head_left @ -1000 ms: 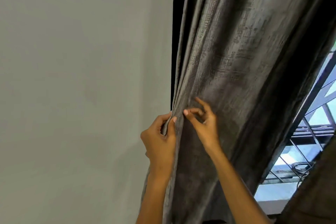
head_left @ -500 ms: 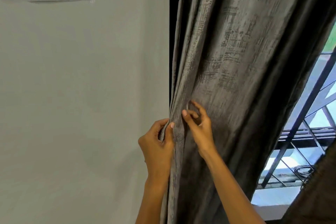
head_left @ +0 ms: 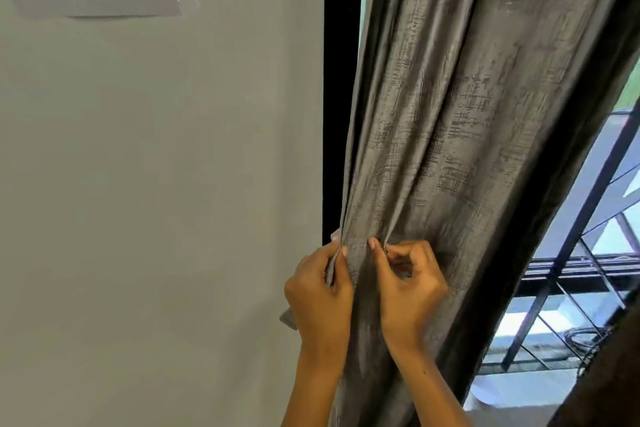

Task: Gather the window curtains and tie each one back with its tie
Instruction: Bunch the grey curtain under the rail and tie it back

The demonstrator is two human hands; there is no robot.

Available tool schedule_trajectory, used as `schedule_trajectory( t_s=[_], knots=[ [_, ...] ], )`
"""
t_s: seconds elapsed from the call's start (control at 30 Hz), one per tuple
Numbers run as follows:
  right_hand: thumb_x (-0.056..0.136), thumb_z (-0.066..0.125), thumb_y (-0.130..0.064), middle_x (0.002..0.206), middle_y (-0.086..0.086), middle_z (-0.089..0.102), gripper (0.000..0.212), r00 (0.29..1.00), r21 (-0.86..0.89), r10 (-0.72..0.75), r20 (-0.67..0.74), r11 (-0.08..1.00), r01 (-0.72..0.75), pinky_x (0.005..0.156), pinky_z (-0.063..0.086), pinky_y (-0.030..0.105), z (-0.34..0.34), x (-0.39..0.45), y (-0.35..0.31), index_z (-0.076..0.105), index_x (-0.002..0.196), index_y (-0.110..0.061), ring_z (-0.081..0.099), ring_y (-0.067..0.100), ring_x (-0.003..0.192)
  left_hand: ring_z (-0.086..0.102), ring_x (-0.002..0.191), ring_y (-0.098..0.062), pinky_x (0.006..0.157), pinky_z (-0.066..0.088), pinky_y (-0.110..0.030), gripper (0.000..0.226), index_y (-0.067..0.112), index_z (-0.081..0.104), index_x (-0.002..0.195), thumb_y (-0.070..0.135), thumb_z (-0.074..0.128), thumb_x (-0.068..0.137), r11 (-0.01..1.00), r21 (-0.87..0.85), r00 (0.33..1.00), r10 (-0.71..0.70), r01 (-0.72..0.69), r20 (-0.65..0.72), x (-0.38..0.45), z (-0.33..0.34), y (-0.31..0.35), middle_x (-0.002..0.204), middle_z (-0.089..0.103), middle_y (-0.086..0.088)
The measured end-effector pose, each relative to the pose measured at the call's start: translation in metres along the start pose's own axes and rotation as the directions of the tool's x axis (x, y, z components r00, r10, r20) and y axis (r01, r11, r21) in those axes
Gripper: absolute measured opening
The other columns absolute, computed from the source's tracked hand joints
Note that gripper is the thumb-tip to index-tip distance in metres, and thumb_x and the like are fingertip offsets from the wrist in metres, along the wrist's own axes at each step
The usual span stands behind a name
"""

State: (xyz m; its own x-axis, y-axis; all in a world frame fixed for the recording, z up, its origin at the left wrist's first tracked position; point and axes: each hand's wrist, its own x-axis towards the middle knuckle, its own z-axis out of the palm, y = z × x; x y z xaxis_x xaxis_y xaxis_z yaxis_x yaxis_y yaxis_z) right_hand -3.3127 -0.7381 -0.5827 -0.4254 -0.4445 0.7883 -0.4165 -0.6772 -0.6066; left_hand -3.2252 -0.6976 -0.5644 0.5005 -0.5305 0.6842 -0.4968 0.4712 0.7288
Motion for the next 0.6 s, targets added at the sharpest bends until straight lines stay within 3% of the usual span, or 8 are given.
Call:
schedule_trajectory(
  t_s=[0.07,0.17,0.23,0.33,0.43,0.5,0.6],
  knots=[
    [0.078,0.075,0.002,0.08,0.003,0.061,0.01,0.998,-0.014,-0.038,0.053,0.999,0.039,0.065,0.052,0.021,-0.005,-0.004,-0.002,0.066,0.08,-0.002,0.06,0.008,0.073,0.062,0.075,0.002,0.067,0.046,-0.003,0.016,0.013,0.073,0.097,0.007,0.068,0.083,1.0,0.004,1.0,0.014,-0.014,-0.012,-0.001,0.003,0.001,0.082,0.068,0.01],
    [0.076,0.07,0.011,0.095,0.003,0.062,0.024,0.988,-0.015,-0.071,0.135,0.997,0.074,0.079,0.053,0.019,-0.012,-0.016,-0.006,0.069,0.097,0.0,0.062,0.007,0.088,0.059,0.076,0.004,0.069,0.044,0.0,0.015,0.01,0.074,0.096,0.006,0.07,0.082,0.998,0.037,0.999,0.042,-0.041,-0.021,-0.004,0.006,0.0,0.082,0.069,0.006],
    [0.074,0.07,0.015,0.096,0.002,0.061,0.029,0.988,-0.03,-0.083,0.13,0.996,0.088,0.082,0.049,0.013,-0.02,-0.019,-0.005,0.069,0.099,0.0,0.06,0.003,0.09,0.057,0.074,0.003,0.067,0.044,-0.001,0.013,0.009,0.074,0.094,0.008,0.068,0.083,0.995,0.046,0.996,0.088,-0.087,-0.021,-0.006,0.005,0.0,0.078,0.067,0.006],
    [0.074,0.073,0.013,0.092,0.003,0.063,0.028,0.993,-0.032,-0.076,0.092,0.996,0.08,0.078,0.049,0.012,-0.027,-0.02,-0.002,0.07,0.096,-0.003,0.06,0.002,0.087,0.058,0.067,-0.004,0.061,0.05,-0.017,0.008,0.005,0.074,0.088,0.005,0.069,0.082,0.983,0.083,0.986,0.166,-0.165,-0.005,-0.007,0.005,-0.003,0.072,0.069,0.0],
    [0.078,0.071,0.007,0.095,0.001,0.064,0.022,0.978,0.008,-0.116,0.175,0.993,0.117,0.08,0.05,0.014,-0.023,-0.025,-0.01,0.07,0.097,-0.004,0.062,0.003,0.09,0.064,0.069,-0.007,0.065,0.051,-0.016,0.015,0.005,0.074,0.093,0.0,0.072,0.079,0.985,0.058,0.987,0.163,-0.163,0.014,-0.008,0.01,-0.004,0.077,0.072,-0.002],
    [0.08,0.072,0.005,0.096,0.001,0.066,0.022,0.974,0.048,-0.061,0.22,0.997,0.052,0.077,0.053,0.018,-0.018,-0.024,-0.013,0.071,0.099,-0.006,0.065,0.005,0.09,0.065,0.072,-0.004,0.066,0.054,-0.019,0.02,0.008,0.074,0.098,0.0,0.071,0.081,0.994,-0.037,0.994,0.109,-0.107,0.033,-0.011,0.013,-0.004,0.084,0.071,0.006],
    [0.083,0.069,0.004,0.095,0.001,0.067,0.022,0.96,0.166,0.111,0.259,0.974,-0.157,0.074,0.056,0.025,-0.016,-0.016,-0.008,0.071,0.099,-0.01,0.067,0.012,0.088,0.067,0.075,-0.002,0.067,0.056,-0.02,0.023,0.016,0.072,0.106,0.006,0.068,0.086,0.988,-0.157,0.994,0.031,-0.015,0.104,-0.015,0.013,-0.008,0.088,0.067,0.019]
  ],
)
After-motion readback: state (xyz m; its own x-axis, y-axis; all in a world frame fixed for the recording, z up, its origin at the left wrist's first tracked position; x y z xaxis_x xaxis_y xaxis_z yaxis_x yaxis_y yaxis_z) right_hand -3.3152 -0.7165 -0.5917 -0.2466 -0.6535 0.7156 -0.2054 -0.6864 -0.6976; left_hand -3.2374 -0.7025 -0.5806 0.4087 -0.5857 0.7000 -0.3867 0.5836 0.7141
